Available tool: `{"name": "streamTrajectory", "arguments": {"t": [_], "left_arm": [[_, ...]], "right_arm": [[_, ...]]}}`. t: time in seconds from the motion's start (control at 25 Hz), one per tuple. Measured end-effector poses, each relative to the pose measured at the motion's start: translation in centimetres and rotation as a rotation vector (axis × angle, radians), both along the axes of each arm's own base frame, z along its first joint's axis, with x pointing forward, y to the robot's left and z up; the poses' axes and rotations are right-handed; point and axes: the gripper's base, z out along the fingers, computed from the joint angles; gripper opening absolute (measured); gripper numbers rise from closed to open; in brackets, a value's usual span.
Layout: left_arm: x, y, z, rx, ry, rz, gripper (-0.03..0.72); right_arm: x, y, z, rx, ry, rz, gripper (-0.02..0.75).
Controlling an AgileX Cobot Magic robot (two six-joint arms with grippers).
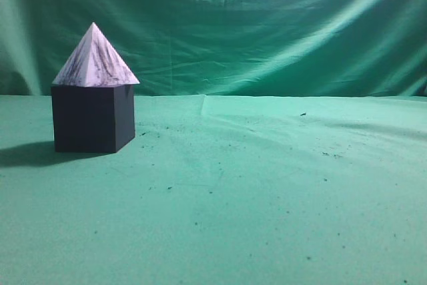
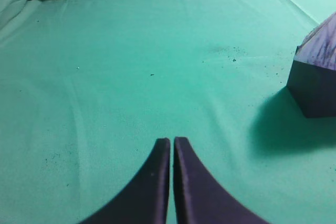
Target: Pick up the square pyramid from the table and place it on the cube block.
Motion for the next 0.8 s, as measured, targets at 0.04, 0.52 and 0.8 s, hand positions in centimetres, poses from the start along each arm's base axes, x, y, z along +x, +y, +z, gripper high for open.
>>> {"name": "streamTrajectory", "arguments": {"t": [0.04, 0.52, 0.8], "left_arm": [[0.0, 0.0, 0.0, 0.000, 0.000, 0.000, 0.000], [0.0, 0.0, 0.0, 0.000, 0.000, 0.000, 0.000], [0.0, 0.0, 0.0, 0.000, 0.000, 0.000, 0.000]], "right_arm": [[0.0, -0.3, -1.3, 0.019, -0.005, -0.053, 0.000], [0.1, -2.0, -11.9, 0.088, 0.133, -0.405, 0.000], [0.2, -2.0, -13.2, 0.075, 0.181, -0.415, 0.000]]}}
